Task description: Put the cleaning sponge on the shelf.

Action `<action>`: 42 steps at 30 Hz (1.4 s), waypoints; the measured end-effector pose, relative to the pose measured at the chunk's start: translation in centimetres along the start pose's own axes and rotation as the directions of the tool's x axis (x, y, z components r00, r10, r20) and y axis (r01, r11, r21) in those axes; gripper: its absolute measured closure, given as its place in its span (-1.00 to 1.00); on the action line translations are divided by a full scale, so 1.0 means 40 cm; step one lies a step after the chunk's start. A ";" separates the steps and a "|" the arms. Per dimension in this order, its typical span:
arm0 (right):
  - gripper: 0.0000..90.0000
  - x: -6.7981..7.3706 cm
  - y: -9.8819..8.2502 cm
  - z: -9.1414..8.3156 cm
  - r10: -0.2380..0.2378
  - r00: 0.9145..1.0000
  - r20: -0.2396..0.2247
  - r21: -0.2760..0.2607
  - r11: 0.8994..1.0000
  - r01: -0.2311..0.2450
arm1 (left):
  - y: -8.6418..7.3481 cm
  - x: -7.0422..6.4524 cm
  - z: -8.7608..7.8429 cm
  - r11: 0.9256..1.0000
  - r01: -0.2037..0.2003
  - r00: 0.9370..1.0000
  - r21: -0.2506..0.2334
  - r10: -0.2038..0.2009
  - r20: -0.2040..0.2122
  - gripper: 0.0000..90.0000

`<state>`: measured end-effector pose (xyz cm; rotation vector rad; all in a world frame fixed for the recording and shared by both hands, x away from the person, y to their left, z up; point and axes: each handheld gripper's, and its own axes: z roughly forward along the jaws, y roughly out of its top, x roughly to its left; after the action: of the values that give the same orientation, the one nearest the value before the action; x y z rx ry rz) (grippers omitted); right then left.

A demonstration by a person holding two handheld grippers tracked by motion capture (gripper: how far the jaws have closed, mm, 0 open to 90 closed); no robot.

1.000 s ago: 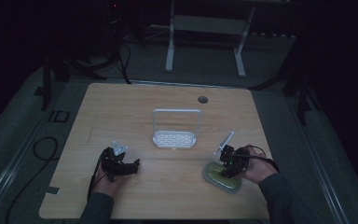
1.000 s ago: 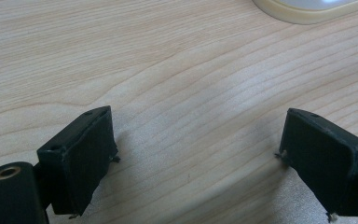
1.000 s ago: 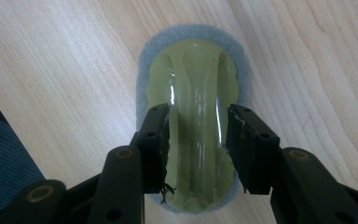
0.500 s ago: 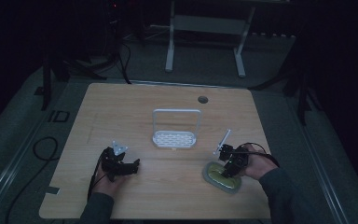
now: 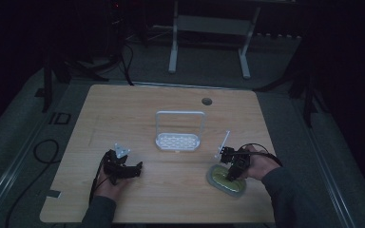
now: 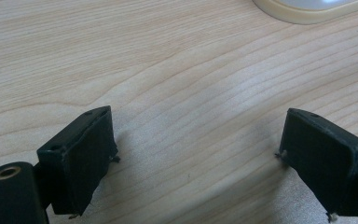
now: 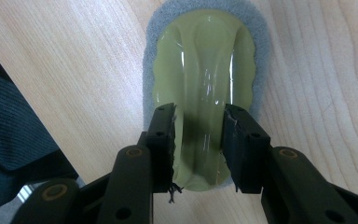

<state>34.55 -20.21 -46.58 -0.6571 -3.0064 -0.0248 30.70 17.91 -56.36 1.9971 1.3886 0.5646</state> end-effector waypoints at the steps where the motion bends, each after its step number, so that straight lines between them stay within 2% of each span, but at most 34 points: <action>1: 0.44 -0.001 0.002 0.001 -0.001 1.000 -0.001 0.005 1.000 0.001 | 0.000 0.000 0.000 1.000 0.000 1.000 0.001 0.000 0.000 -0.77; 13: 0.51 -0.005 0.016 0.014 -0.002 1.000 -0.009 0.039 0.999 0.002 | 0.000 0.000 0.000 1.000 -0.002 1.000 0.001 0.002 0.000 -0.77; 22: 0.58 -0.003 0.026 0.015 -0.015 1.000 0.006 0.054 0.998 0.014 | 0.000 0.000 0.000 1.000 -0.002 1.000 0.001 0.002 0.000 -0.77; 32: 0.59 0.002 0.029 0.013 -0.037 0.999 0.018 0.051 0.998 0.036 | 0.000 0.000 0.000 1.000 0.000 1.000 0.000 0.000 0.000 -0.77; 42: 0.59 0.009 0.046 -0.008 -0.054 0.998 0.038 0.030 0.998 0.053 | 0.000 0.000 0.000 1.000 -0.001 1.000 0.001 0.001 0.000 -0.77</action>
<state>34.99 -18.40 -46.24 -0.5815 -3.0546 0.0294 30.70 17.91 -56.35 1.9985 1.3881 0.5643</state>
